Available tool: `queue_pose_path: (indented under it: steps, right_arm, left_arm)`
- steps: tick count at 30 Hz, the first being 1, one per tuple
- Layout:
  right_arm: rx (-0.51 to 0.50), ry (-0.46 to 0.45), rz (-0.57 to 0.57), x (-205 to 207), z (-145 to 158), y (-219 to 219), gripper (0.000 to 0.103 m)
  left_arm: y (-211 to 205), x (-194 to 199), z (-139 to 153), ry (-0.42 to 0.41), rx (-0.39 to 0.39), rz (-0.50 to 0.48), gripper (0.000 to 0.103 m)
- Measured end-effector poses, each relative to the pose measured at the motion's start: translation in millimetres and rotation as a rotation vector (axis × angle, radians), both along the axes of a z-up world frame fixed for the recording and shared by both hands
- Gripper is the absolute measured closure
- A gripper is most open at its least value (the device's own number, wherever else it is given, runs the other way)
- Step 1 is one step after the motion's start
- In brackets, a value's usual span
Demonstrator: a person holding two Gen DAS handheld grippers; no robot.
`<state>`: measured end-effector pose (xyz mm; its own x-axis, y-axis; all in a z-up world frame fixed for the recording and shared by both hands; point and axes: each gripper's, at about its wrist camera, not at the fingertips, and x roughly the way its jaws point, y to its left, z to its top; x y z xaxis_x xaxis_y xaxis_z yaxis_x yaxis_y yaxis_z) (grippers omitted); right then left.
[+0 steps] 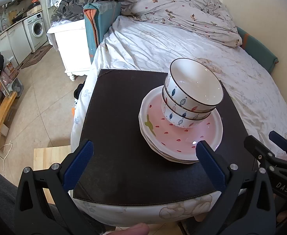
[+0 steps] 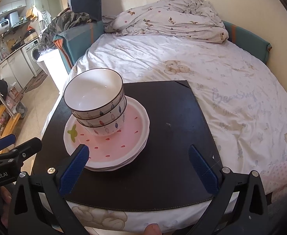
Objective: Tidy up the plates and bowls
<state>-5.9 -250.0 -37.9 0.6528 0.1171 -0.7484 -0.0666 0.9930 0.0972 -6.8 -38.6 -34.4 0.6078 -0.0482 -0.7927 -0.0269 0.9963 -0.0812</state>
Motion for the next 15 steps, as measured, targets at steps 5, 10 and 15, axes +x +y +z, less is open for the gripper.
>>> queue_pose_path:
  steps: [5,10,15]
  right_arm:
    - [0.000,0.004,0.001,0.3,0.4,0.3,0.000]
    - [0.001,0.006,0.001,0.1,0.3,0.3,0.000]
    - [0.007,0.008,0.005,0.3,0.9,-0.3,0.000]
  left_arm:
    - [2.7,0.0,1.9,-0.002,-0.003,0.009,0.000]
    - [3.8,-1.1,3.6,-0.008,0.001,0.017,0.000]
    - [5.5,-2.3,5.0,-0.016,-0.008,0.018,0.000]
